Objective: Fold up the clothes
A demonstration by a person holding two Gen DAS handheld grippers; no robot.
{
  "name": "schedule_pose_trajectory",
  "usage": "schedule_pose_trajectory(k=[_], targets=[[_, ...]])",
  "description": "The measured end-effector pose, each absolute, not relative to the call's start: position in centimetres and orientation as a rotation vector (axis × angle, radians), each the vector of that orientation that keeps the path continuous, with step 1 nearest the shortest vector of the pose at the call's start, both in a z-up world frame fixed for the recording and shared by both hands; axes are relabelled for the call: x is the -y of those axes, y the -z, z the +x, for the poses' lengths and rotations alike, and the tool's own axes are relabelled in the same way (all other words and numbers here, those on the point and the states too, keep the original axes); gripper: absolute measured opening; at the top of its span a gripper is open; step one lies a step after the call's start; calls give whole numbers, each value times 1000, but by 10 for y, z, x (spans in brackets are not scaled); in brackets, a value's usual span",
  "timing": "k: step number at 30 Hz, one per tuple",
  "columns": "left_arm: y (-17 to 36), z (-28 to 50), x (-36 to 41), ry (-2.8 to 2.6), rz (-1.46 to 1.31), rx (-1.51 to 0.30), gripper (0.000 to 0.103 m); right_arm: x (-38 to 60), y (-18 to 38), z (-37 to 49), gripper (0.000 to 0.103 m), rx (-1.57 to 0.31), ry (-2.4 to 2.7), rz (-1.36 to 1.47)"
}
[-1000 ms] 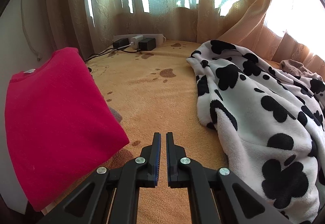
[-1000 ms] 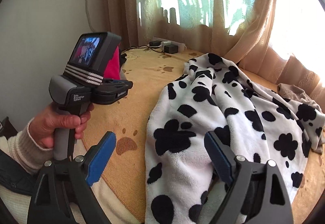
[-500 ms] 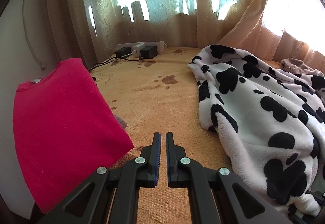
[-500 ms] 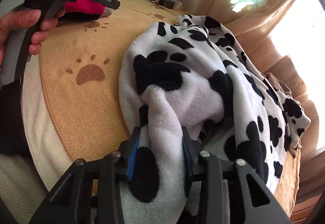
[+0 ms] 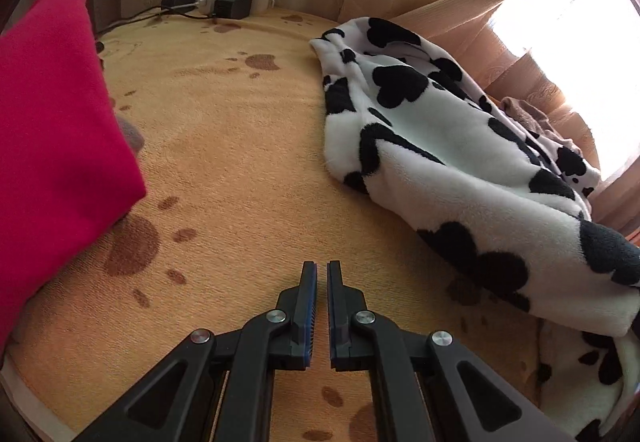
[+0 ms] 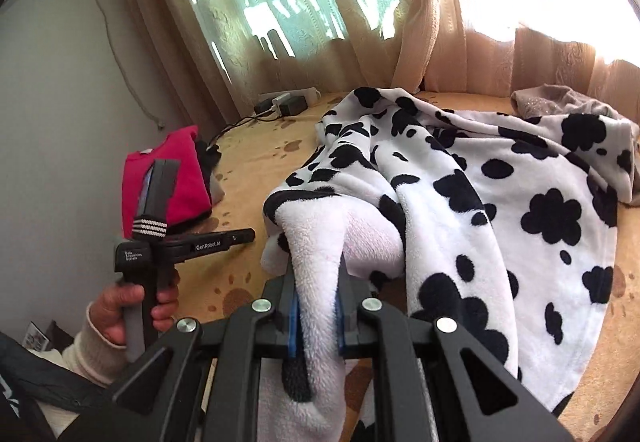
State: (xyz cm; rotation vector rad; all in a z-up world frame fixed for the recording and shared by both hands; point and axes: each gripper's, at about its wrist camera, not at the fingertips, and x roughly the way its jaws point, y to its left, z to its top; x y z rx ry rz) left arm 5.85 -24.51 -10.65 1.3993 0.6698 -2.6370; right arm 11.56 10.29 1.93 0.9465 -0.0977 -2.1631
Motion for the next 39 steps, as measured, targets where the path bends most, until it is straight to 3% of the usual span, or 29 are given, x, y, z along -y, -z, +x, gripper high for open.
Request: schedule_pose_trajectory(k=[5, 12, 15, 21, 23, 24, 25, 28, 34, 39], targets=[[116, 49, 217, 2695, 1520, -879, 4, -108, -23, 115, 15, 177, 2143, 951], [136, 40, 205, 2616, 1649, -1581, 5, -108, -31, 121, 15, 158, 2140, 907], [142, 46, 216, 2542, 1525, -1922, 5, -111, -31, 118, 15, 173, 2138, 901], [137, 68, 235, 2618, 1178, -2123, 7, -115, -26, 112, 15, 197, 2131, 914], [140, 71, 235, 2586, 1201, -2144, 26, -115, -25, 111, 15, 193, 2130, 916], [142, 73, 236, 2560, 1224, -2144, 59, -114, -24, 111, 15, 190, 2130, 917], [144, 76, 236, 2537, 1209, -2161, 83, -114, -23, 110, 15, 189, 2127, 919], [135, 86, 239, 2574, 1084, -2173, 96, -114, -20, 111, 15, 185, 2122, 927], [133, 86, 233, 2520, 1038, -2265, 96, -113, -19, 115, 15, 192, 2105, 925], [134, 75, 237, 2493, 1076, -2242, 96, -113, -19, 117, 15, 199, 2091, 923]])
